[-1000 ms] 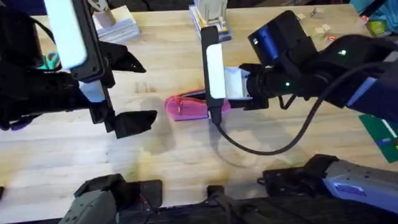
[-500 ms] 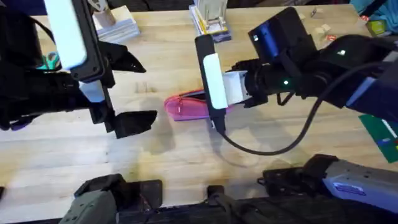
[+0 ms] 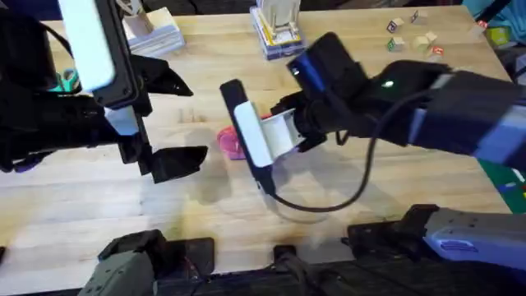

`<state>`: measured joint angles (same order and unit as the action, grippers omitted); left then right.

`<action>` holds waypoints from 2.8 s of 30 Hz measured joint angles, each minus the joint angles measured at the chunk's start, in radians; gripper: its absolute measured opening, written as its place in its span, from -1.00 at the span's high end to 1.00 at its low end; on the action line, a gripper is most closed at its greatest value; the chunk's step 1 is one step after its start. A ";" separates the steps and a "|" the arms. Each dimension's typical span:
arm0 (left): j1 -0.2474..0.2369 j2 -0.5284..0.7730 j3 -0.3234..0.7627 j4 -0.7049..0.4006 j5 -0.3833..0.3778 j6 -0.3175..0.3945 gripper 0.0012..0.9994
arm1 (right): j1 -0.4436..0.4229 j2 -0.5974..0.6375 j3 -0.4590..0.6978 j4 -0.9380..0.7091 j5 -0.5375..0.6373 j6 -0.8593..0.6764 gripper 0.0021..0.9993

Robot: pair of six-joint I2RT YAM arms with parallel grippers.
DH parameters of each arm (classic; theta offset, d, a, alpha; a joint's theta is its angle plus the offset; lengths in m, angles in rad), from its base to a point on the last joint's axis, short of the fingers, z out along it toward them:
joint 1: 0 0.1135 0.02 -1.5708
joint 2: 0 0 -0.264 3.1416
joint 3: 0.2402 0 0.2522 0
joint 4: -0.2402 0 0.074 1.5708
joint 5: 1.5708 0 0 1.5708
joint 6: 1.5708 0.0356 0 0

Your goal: Unzip the bag, pick up the pens from the table one at a time and place them inside, then zip the bag closed.

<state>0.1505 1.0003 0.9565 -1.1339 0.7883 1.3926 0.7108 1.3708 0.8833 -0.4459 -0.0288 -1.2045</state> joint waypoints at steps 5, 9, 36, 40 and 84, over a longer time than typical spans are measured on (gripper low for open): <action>0.000 0.000 0.000 0.000 0.000 0.000 -0.99 | 0.020 0.073 0.000 0.101 0.003 0.022 0.88; 0.000 0.000 0.000 0.000 0.000 0.000 -0.99 | 0.021 0.093 0.000 0.175 0.006 0.076 0.85; 0.000 0.000 0.000 0.000 0.000 0.000 -0.99 | 0.022 -0.071 0.000 0.156 0.043 0.199 -0.99; 0.000 0.000 0.000 0.001 -0.007 0.000 -0.99 | 0.022 -0.156 0.000 0.073 0.067 0.298 -0.99; 0.163 0.471 0.000 -0.018 0.031 0.307 -0.99 | 0.022 -0.500 0.000 -0.115 -0.201 1.603 -1.00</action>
<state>0.3138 1.4709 0.9565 -1.1519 0.8191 1.6999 0.7330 0.8707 0.8829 -0.5606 -0.2295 0.3984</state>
